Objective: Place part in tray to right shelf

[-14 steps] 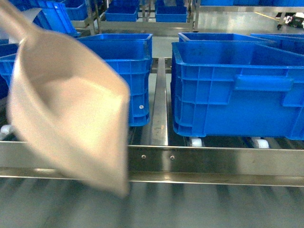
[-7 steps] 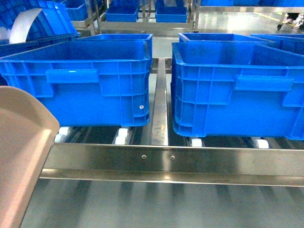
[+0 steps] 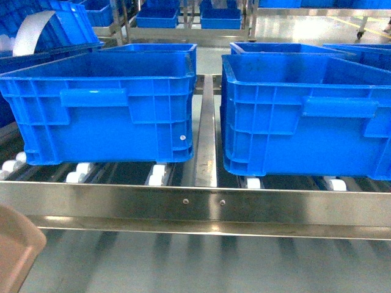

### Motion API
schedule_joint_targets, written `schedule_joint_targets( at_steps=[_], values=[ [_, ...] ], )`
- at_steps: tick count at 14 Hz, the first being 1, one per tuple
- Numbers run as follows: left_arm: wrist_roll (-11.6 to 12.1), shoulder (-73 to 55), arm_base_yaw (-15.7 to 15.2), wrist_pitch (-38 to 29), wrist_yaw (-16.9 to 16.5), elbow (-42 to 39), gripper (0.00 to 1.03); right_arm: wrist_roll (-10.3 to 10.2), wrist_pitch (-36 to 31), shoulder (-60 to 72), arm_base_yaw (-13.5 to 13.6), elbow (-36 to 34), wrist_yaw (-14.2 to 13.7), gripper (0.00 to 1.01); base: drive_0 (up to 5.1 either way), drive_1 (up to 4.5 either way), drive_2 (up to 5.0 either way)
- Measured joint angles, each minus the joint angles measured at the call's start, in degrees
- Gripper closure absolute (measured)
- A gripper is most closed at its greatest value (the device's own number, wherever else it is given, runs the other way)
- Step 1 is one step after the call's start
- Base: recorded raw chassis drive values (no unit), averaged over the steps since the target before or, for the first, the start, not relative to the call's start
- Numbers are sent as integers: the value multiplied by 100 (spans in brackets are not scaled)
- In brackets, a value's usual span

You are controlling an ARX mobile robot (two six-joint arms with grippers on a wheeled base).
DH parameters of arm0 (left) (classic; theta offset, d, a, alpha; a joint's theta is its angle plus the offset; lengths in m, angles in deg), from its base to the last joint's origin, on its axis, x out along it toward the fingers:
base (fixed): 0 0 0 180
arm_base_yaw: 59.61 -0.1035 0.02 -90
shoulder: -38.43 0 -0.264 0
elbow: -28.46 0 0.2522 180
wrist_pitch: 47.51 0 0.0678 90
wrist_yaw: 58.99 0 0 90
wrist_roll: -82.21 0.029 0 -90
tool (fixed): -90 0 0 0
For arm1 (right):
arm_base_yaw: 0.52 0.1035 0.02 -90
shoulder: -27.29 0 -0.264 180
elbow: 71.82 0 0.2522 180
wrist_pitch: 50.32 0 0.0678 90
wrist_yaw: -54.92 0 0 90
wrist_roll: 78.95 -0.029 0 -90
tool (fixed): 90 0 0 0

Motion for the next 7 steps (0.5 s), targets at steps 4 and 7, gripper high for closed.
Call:
schedule_joint_targets(
  at_steps=[4,7],
  values=[
    [0,852,0,680,4,-275,91,0,0,0,0,0,0,99,0,0,0],
    [2,1322,0,863,4,-382,91,0,0,0,0,0,0,99,0,0,0]
  ],
)
